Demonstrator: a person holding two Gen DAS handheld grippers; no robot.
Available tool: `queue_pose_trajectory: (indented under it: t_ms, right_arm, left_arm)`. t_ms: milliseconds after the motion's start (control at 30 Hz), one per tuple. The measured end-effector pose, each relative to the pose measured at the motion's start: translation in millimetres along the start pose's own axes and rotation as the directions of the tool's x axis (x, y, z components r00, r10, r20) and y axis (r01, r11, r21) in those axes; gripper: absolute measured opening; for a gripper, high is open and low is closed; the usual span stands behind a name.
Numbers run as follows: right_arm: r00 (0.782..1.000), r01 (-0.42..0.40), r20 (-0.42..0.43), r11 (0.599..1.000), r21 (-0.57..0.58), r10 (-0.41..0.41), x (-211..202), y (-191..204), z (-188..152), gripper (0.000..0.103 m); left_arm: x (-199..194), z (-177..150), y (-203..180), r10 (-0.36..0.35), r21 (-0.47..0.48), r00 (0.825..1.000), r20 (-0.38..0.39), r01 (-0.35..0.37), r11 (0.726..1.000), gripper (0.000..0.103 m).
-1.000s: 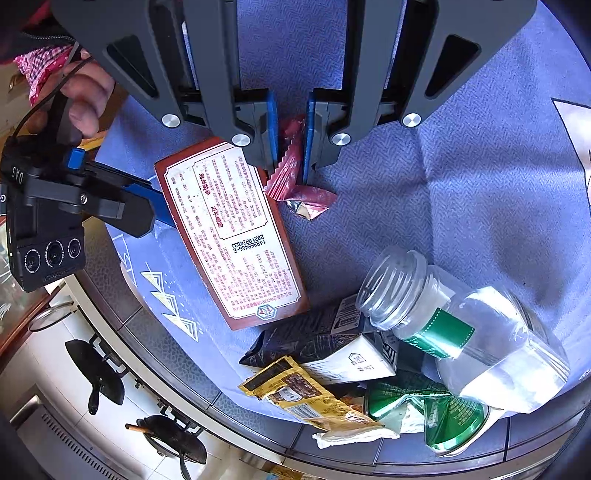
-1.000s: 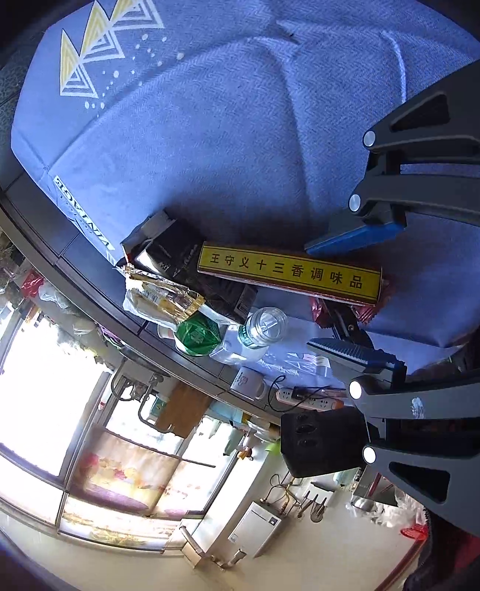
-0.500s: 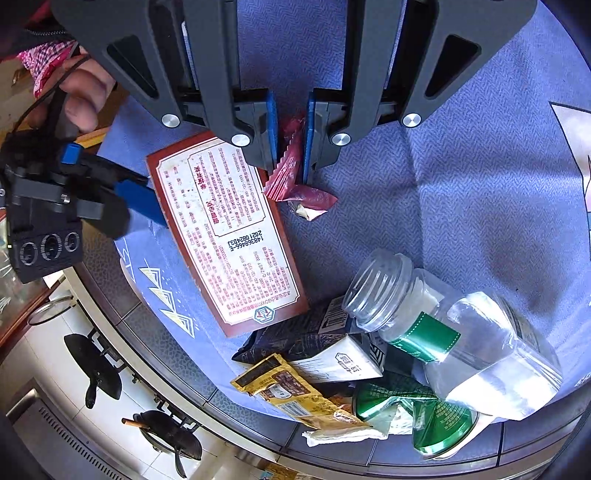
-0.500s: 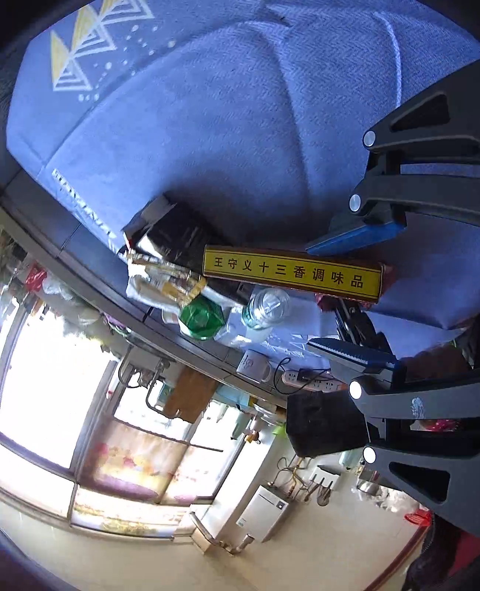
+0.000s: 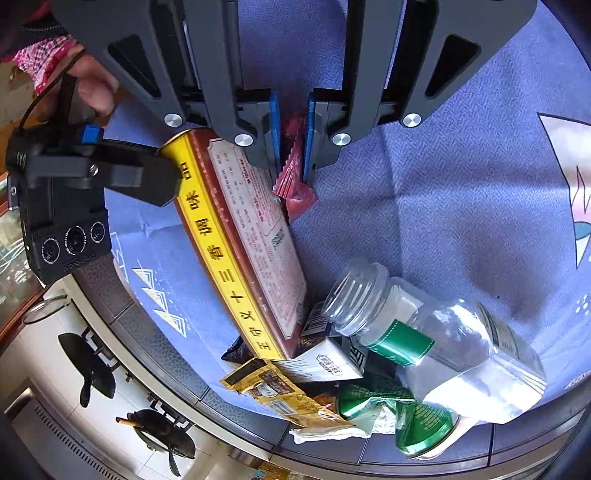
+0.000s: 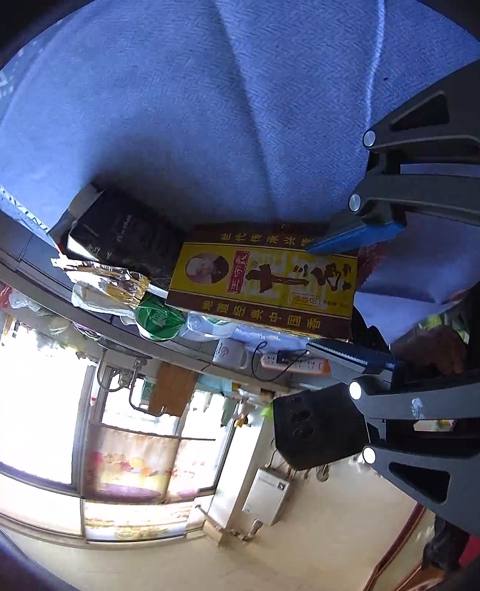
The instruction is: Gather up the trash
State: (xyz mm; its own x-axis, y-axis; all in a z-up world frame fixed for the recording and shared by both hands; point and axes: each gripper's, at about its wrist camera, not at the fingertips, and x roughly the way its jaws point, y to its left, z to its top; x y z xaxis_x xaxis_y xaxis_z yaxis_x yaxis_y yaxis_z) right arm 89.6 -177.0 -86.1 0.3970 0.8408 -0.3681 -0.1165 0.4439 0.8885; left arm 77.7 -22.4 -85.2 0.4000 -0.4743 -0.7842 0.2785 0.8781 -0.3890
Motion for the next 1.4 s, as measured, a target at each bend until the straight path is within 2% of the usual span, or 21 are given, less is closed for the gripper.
queue_pose_trajectory:
  t_ms: [167,333,633,667,733,867,1000,1100,1200,1300,1400]
  right_arm:
    - [0.992,0.124,0.01,0.987,-0.1,-0.124,2,14,0,0.049]
    - [0.972,0.231,0.074,0.953,-0.198,-0.221,-9,27,-4,0.051]
    - [0.956,0.291,0.099,0.929,-0.229,-0.275,-16,24,-3,0.052]
    - [0.955,0.294,0.099,0.929,-0.225,-0.279,-16,22,-2,0.045]
    - [0.949,0.315,0.099,0.923,-0.22,-0.3,-14,19,0,0.023]
    - [0.941,0.333,0.121,0.922,-0.198,-0.314,-27,13,3,0.023]
    - [0.945,0.309,0.164,0.937,-0.162,-0.284,-57,7,3,0.022]
    - [0.929,0.33,0.22,0.936,-0.122,-0.298,-81,2,1,0.023]
    - [0.903,0.35,0.284,0.935,-0.057,-0.321,-111,-12,0,0.023]
    - [0.872,0.365,0.347,0.931,0.007,-0.345,-141,-25,3,0.023]
    - [0.832,0.379,0.412,0.923,0.068,-0.372,-172,-36,9,0.023]
  left_arm:
    - [-1,0,3,-0.008,-0.006,1.0,0.0,0.008,1.0,0.011]
    - [0,2,1,-0.016,0.002,1.0,-0.002,0.016,1.0,0.011]
    - [1,2,-5,-0.016,0.029,1.0,-0.009,0.017,0.999,0.012]
    - [1,2,-5,-0.016,0.029,1.0,-0.009,0.016,0.999,0.011]
    - [0,3,-6,-0.011,0.028,1.0,-0.007,0.011,1.0,0.011]
    - [-9,8,-9,-0.037,0.027,0.999,0.007,0.037,0.999,0.011]
    - [-22,15,-22,-0.072,0.056,0.997,0.032,0.07,0.996,0.011]
    - [-24,24,-37,-0.089,0.091,0.995,0.037,0.085,0.992,0.011]
    - [-16,41,-58,-0.098,0.141,0.995,0.023,0.094,0.986,0.011]
    - [-2,65,-90,-0.109,0.211,0.994,0.008,0.105,0.972,0.011]
    - [16,96,-138,-0.126,0.302,0.992,0.005,0.119,0.946,0.011]
